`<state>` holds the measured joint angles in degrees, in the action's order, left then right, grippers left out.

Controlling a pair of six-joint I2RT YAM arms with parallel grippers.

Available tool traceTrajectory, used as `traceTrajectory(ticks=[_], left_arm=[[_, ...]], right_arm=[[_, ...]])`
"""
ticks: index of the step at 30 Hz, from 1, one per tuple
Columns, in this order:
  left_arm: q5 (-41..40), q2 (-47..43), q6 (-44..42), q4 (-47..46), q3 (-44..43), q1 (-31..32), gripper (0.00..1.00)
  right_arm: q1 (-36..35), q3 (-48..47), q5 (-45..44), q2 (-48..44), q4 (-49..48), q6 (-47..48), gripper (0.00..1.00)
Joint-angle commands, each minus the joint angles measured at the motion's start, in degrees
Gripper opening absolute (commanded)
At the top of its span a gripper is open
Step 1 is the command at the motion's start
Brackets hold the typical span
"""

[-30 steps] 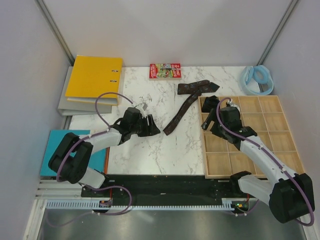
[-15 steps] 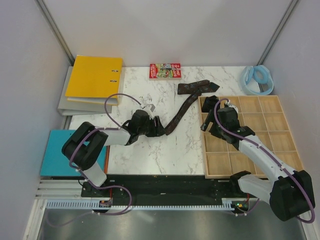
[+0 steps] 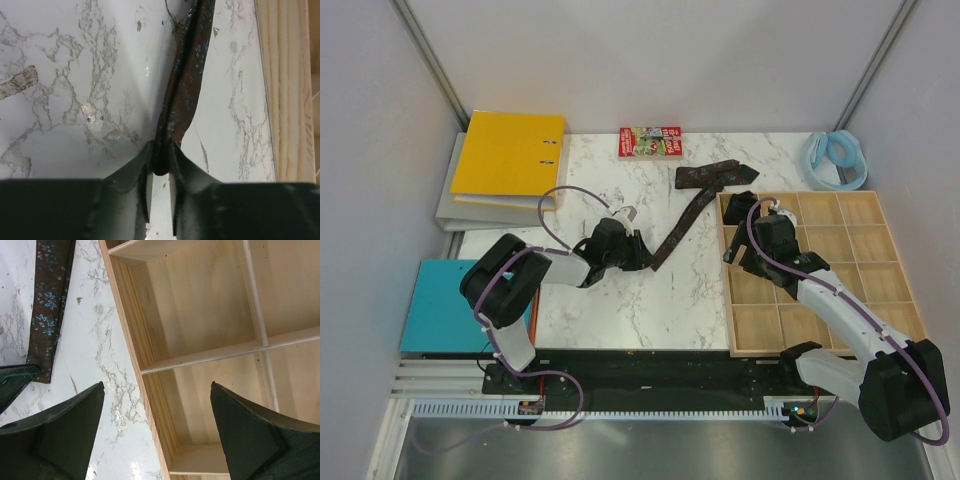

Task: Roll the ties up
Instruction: Flatten out the tie at the center of the board.

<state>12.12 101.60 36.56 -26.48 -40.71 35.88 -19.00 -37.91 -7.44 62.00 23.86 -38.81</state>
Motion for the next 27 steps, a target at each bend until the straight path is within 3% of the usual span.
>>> traceTrajectory(ticks=[1, 2, 11, 18, 24, 27], left_arm=[[0.4, 1.6, 0.7, 1.7, -1.5, 0.6, 0.07], [0.4, 0.9, 1.1, 2.3, -1.7, 0.6, 0.02], [-1.1, -16.7, 8.5, 28.4, -8.2, -3.6, 0.02], [3.1, -34.5, 12.6, 40.3, -9.5, -15.6, 0.02], [7.3, -42.4, 12.7, 49.4, -11.8, -27.9, 0.02], [7.0, -44.5, 11.8, 53.3, -13.6, -31.0, 0.02]], right_arm=[[-0.2, -0.9, -1.3, 0.4, 0.0, 1.0, 0.95], [-0.2, -0.9, -0.8, 0.7, -0.1, 1.1, 0.95], [-3.5, -8.9, 2.9, 8.0, -1.5, 0.8, 0.95], [-7.1, -20.2, 4.5, 17.4, -4.5, -5.0, 0.95], [-9.1, -29.8, 2.9, 27.9, -2.3, -6.7, 0.95], [-9.4, -35.4, 2.1, 34.0, -1.8, -6.9, 0.94]])
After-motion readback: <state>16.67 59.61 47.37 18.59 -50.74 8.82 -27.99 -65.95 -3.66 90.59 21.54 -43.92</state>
